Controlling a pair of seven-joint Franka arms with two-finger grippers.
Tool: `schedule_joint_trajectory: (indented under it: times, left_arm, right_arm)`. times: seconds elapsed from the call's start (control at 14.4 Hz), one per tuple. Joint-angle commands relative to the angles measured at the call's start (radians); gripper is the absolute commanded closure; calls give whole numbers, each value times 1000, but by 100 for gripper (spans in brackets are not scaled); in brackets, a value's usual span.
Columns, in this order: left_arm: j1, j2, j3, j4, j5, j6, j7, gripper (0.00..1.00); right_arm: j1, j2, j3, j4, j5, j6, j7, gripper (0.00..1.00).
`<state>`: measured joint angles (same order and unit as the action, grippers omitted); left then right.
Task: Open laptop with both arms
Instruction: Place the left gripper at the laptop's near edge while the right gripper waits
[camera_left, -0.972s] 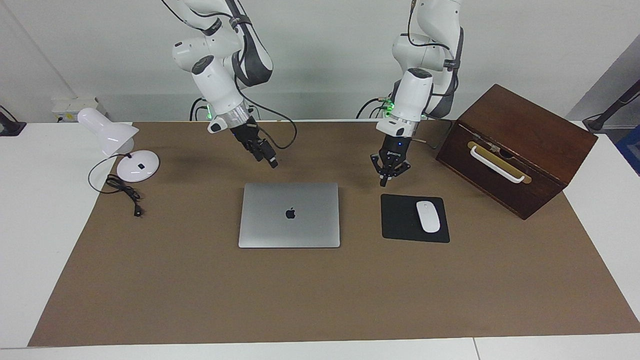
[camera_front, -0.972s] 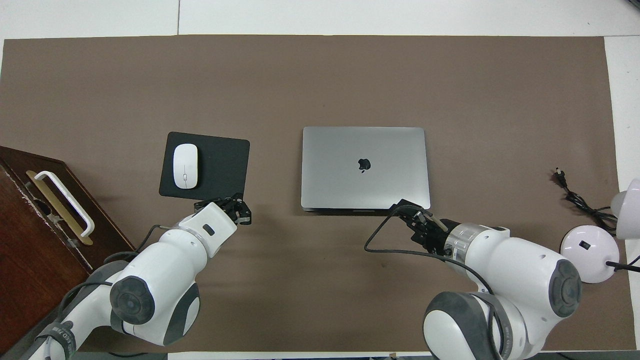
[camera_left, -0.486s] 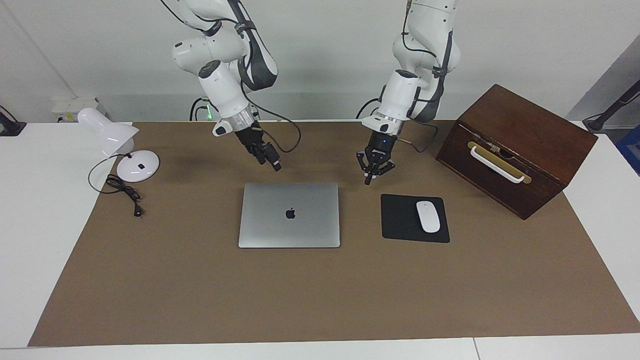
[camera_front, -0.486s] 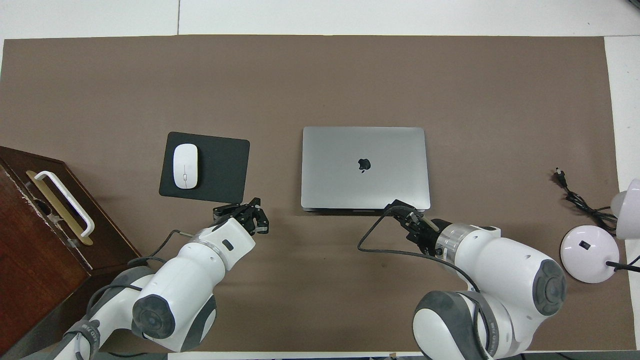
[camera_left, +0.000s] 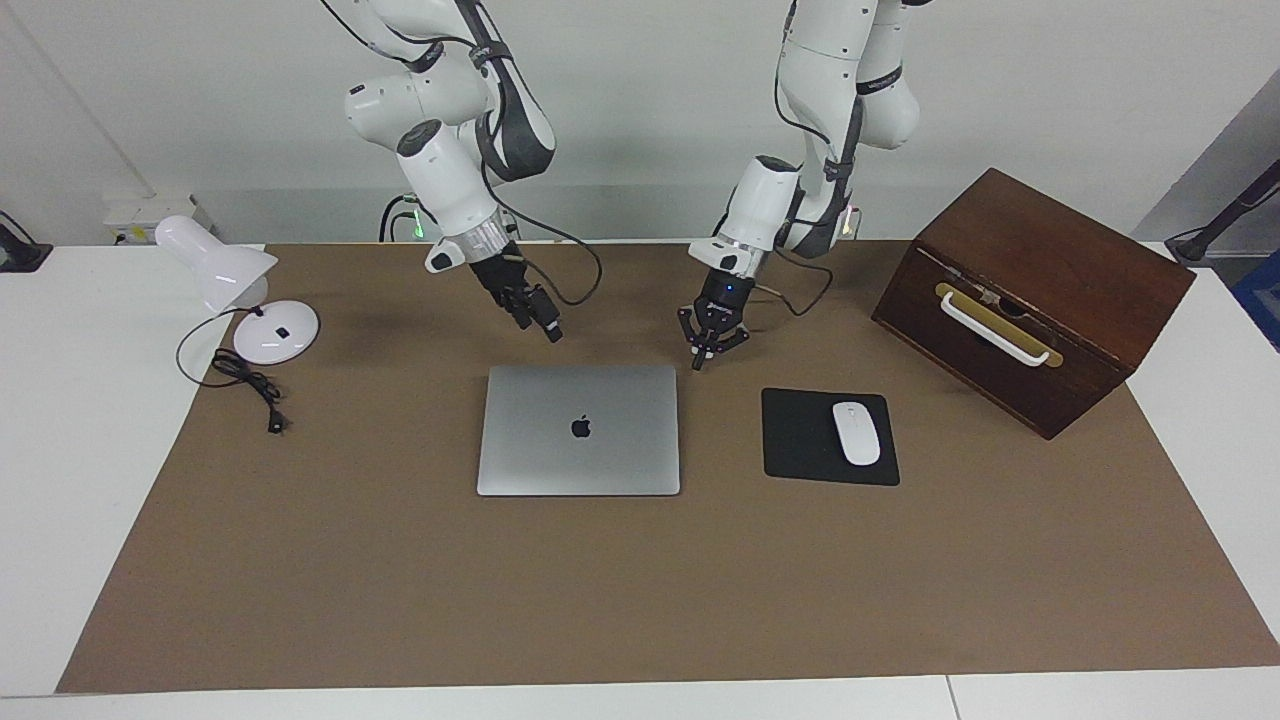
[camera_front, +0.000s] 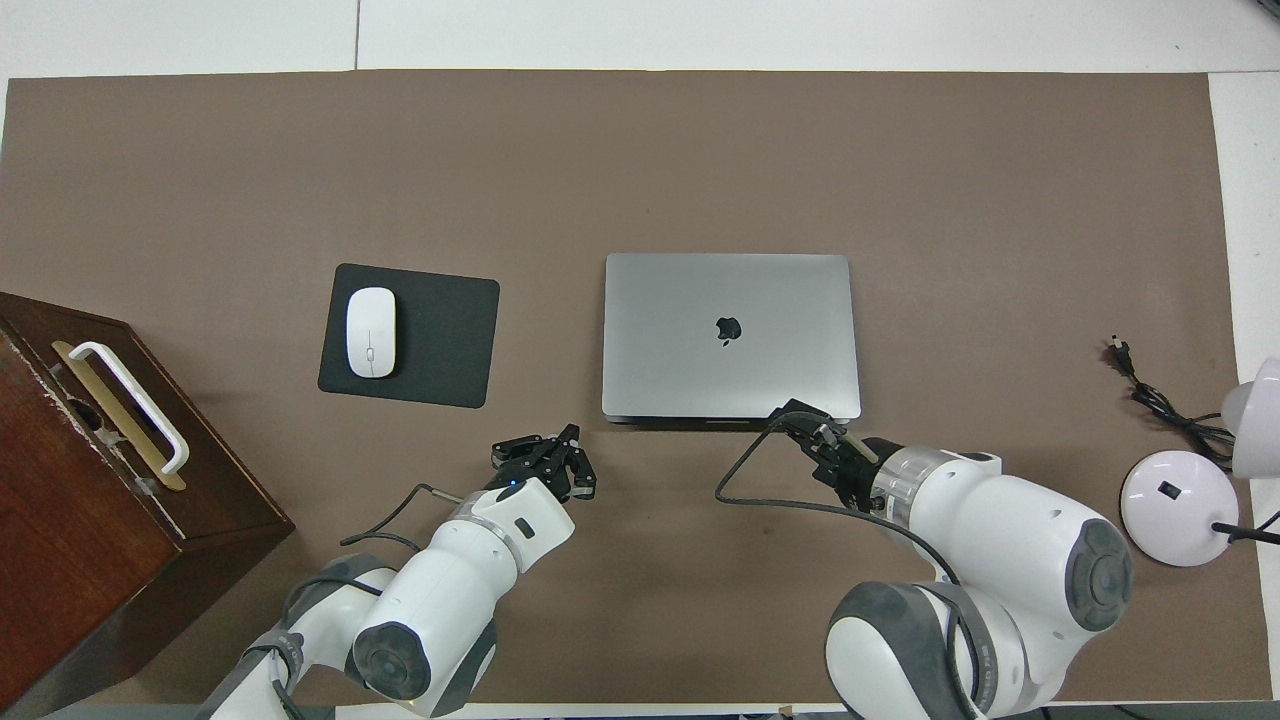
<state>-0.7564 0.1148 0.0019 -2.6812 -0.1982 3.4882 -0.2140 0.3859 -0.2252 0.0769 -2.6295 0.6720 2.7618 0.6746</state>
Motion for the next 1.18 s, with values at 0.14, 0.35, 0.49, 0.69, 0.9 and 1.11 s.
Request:
schedule_joint_trajectory:
  times: [0.14, 0.35, 0.49, 0.69, 0.9, 1.11]
  left_arm:
    - [-24, 19, 18, 40, -18, 15, 21, 100]
    - [-53, 29, 20, 53, -20, 15, 51, 100]
    - [-55, 32, 20, 73, -20, 15, 88, 100]
    - [-55, 52, 20, 92, -20, 15, 125, 100]
    - [-55, 71, 20, 113, -18, 15, 137, 100]
    - [-54, 117, 20, 162, -20, 15, 148, 100]
  right_arm:
    - [-1, 15, 4, 0, 26, 27, -15, 0]
    - [2, 35, 6, -1, 26, 64, -15, 0]
    - [2, 44, 6, 0, 26, 64, -15, 0]
    - [2, 49, 6, 0, 26, 64, -16, 0]
    - [2, 50, 7, 2, 26, 65, -16, 0]
    - [2, 52, 7, 5, 26, 65, -15, 0]
